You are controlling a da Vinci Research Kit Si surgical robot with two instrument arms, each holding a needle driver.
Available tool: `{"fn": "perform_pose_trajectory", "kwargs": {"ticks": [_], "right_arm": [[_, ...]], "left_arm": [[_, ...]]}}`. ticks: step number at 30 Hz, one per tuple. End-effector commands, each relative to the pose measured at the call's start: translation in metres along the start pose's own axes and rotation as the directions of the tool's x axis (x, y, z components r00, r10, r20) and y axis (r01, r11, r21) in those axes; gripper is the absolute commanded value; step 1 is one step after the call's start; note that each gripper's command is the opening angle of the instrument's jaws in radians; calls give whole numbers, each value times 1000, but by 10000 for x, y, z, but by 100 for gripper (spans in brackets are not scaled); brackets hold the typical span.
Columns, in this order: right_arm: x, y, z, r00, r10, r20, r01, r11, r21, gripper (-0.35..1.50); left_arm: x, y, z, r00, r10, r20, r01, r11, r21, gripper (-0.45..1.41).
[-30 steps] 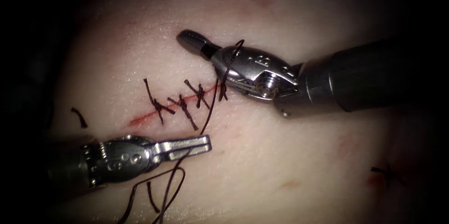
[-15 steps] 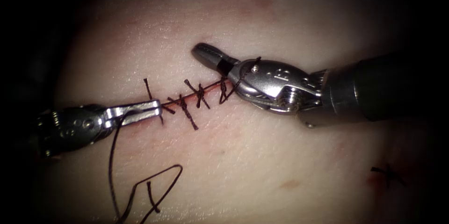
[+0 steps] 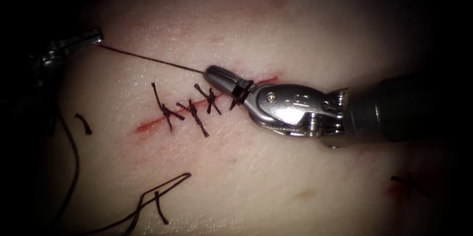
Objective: Wound Closure
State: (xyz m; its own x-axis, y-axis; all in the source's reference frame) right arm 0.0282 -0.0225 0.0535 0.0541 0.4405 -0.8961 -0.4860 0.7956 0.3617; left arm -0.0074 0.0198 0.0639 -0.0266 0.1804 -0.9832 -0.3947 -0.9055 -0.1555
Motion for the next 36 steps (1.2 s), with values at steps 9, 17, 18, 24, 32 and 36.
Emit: {"fn": "perform_pose_trajectory", "kwargs": {"ticks": [9, 17, 18, 24, 32, 36], "right_arm": [[-14, -6, -20, 998, -53, -26, 54, 997, 49, -35], [-24, -14, -38, 996, -84, -41, 88, 992, 89, -35], [-24, -14, -38, 996, -84, -41, 88, 992, 89, -35], [-28, -9, -57, 994, -99, -33, 102, 991, 90, -35], [-48, -11, -81, 992, -121, -31, 123, 989, 83, -35], [-55, -8, -89, 991, -128, -25, 130, 989, 73, -35]], "left_arm": [[-8, -40, -27, 1000, 8, 1, -8, 999, 49, -45], [-2, -83, -76, 1000, -7, -18, 9, 994, 105, -45], [-2, -83, -76, 1000, -7, -18, 9, 994, 105, -45], [-1, -99, -86, 1000, -13, -12, 14, 993, 121, -45], [0, -109, -92, 1000, -13, -11, 14, 992, 127, -45], [0, -117, -100, 1000, -10, -3, 10, 991, 132, -45]]}}
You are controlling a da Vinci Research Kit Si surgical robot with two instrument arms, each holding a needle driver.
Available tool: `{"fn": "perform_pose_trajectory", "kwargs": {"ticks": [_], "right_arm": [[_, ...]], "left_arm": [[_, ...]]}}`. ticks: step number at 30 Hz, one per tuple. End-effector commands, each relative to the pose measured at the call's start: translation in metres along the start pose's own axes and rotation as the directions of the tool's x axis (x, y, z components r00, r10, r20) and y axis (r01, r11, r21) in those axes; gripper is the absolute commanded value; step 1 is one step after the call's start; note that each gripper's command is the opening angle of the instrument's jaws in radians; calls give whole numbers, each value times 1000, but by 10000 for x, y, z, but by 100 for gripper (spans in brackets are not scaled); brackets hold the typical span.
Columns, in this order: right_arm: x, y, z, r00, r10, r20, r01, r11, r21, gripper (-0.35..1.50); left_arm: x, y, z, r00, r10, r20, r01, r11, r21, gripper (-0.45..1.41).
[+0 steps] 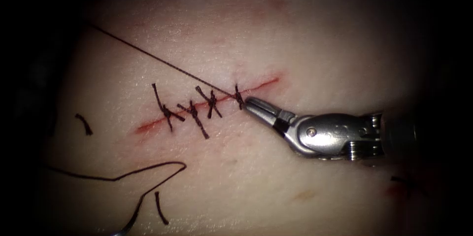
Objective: Wound Closure
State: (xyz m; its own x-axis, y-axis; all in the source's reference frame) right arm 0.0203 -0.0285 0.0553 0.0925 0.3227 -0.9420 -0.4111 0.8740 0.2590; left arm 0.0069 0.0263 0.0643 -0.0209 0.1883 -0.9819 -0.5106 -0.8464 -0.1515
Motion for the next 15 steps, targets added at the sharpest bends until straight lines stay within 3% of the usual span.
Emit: {"fn": "perform_pose_trajectory", "kwargs": {"ticks": [1, 5, 8, 14, 15], "right_arm": [[-9, -6, 0, 1000, 1, 3, -1, 1000, 2, -35], [-8, -7, 0, 1000, 1, 3, -1, 1000, 1, -35], [-6, -9, 3, 1000, 2, 3, -2, 1000, 0, -35], [4, -11, 6, 1000, 11, -17, -10, 1000, 10, -35], [7, -13, 6, 1000, 13, -22, -12, 1000, 19, -35]], "left_arm": [[-5, -3, 5, 1000, 2, -1, -2, 1000, 5, -45], [-5, -6, 0, 1000, -3, 5, 3, 1000, 13, -45], [-4, -1, 0, 996, -80, -32, 80, 997, 17, -45], [14, 45, 20, 983, -135, -127, 135, 991, -10, -45], [25, 66, 33, 980, -142, -142, 139, 990, -36, -45]]}}
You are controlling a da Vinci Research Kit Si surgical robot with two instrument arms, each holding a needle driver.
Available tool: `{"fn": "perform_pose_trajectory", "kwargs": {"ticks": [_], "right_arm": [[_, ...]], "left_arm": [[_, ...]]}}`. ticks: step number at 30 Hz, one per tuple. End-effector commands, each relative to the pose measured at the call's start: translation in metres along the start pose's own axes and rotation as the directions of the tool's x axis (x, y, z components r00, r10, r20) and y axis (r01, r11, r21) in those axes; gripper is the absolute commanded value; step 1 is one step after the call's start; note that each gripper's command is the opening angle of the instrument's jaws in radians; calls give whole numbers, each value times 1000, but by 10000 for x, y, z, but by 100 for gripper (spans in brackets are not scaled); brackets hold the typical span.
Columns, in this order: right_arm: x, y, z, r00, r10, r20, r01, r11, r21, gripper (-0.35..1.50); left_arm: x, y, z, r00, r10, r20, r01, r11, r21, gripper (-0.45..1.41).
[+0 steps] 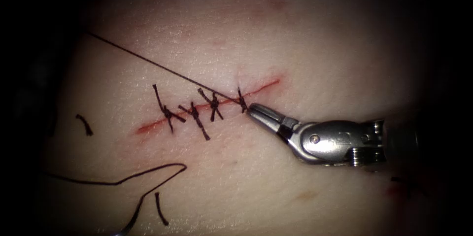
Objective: Wound Closure
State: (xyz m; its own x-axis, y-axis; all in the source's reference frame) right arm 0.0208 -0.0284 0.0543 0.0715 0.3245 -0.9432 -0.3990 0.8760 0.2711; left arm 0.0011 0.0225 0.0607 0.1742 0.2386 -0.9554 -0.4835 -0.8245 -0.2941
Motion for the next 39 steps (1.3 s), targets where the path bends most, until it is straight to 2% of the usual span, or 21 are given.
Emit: {"fn": "perform_pose_trajectory", "kwargs": {"ticks": [1, 3, 5, 8, 9, 11, 12, 15, 19, 22, 24, 25, 26, 27, 28, 31, 39], "right_arm": [[-3, -8, 3, 1000, 3, -3, -3, 1000, 5, -35], [5, -12, 4, 1000, 8, -8, -8, 1000, 14, -35], [6, -13, 4, 1000, 9, -11, -9, 1000, 14, -33], [9, -15, 3, 1000, 9, 0, -9, 1000, 24, 32], [10, -16, 3, 1000, 8, 13, -8, 999, 32, 66], [12, -16, 3, 999, 38, 18, -39, 999, 35, 110], [13, -16, 3, 999, 51, 19, -52, 998, 37, 120], [24, -18, -1, 995, 93, 33, -94, 995, 42, 135], [52, -15, -1, 990, 130, 51, -131, 991, 27, 136], [63, -12, 5, 987, 141, 76, -142, 990, 12, 133], [70, -7, 13, 987, 119, 110, -118, 993, -12, 130], [71, -3, 22, 981, 90, 170, -85, 996, -39, 130], [71, -3, 22, 981, 90, 170, -85, 996, -39, 130], [68, 2, 38, 966, 56, 251, -47, 998, -40, 130], [68, 2, 38, 966, 56, 251, -47, 998, -40, 130], [61, 6, 58, 941, -4, 338, 13, 1000, -23, 130], [50, -5, 93, 930, -105, 353, 123, 992, -30, 131]], "left_arm": [[-6, -2, 6, 1000, 4, -2, -4, 1000, -8, -45], [10, 47, 43, 999, -50, -17, 49, 996, -71, -45], [18, 67, 56, 998, -57, -29, 54, 994, -94, -45], [30, 96, 70, 997, -64, -52, 57, 990, -127, -45], [38, 111, 76, 995, -73, -61, 64, 987, -144, -45], [46, 127, 81, 994, -81, -72, 69, 985, -161, -45], [49, 134, 83, 993, -86, -75, 73, 983, -169, -45], [63, 158, 87, 993, -82, -89, 63, 978, -198, -45], [85, 181, 92, 991, -77, -106, 52, 974, -220, -45], [92, 189, 94, 991, -78, -110, 52, 973, -225, -45], [98, 195, 95, 990, -82, -114, 55, 972, -227, -45], [105, 202, 95, 989, -86, -117, 58, 972, -229, -45], [105, 202, 95, 989, -86, -117, 58, 972, -229, -45], [114, 212, 96, 989, -90, -122, 60, 971, -231, -45], [114, 212, 96, 989, -90, -122, 60, 971, -231, -45], [122, 224, 98, 988, -87, -128, 55, 970, -236, -45], [137, 245, 104, 985, -95, -143, 57, 967, -248, -45]]}}
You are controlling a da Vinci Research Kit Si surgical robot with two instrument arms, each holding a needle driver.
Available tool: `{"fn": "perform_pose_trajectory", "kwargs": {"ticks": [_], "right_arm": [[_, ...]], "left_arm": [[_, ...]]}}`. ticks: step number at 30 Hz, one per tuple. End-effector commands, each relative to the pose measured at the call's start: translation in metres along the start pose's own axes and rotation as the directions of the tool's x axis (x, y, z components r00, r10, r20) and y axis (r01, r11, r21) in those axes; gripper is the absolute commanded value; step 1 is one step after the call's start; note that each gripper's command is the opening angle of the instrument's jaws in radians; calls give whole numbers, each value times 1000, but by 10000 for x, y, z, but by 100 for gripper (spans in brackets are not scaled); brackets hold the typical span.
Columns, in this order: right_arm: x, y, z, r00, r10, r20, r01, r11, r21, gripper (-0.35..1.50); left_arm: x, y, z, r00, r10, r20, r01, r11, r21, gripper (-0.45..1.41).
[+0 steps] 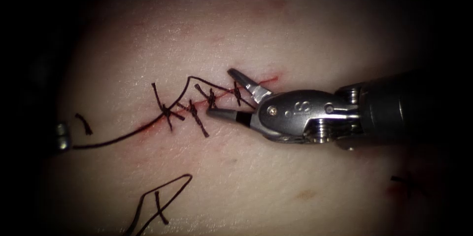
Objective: Wound Closure
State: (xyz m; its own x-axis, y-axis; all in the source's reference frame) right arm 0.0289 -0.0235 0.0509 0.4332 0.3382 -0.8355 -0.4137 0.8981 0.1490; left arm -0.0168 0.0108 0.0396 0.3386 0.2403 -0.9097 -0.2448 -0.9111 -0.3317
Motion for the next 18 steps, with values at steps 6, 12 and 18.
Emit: {"fn": "perform_pose_trajectory", "kwargs": {"ticks": [6, 12, 18], "right_arm": [[1, -8, 25, 999, -45, 0, 45, 999, -24, 123], [0, -3, 38, 998, -64, -14, 63, 996, -63, 113], [4, -6, 43, 997, -79, -27, 77, 995, -70, 113]], "left_arm": [[1, 10, 13, 1000, -5, -11, 4, 1000, -13, -45], [8, 20, 20, 1000, -7, -25, 6, 1000, -25, -45], [13, 35, 39, 999, -10, -42, 8, 999, -44, -45]]}}
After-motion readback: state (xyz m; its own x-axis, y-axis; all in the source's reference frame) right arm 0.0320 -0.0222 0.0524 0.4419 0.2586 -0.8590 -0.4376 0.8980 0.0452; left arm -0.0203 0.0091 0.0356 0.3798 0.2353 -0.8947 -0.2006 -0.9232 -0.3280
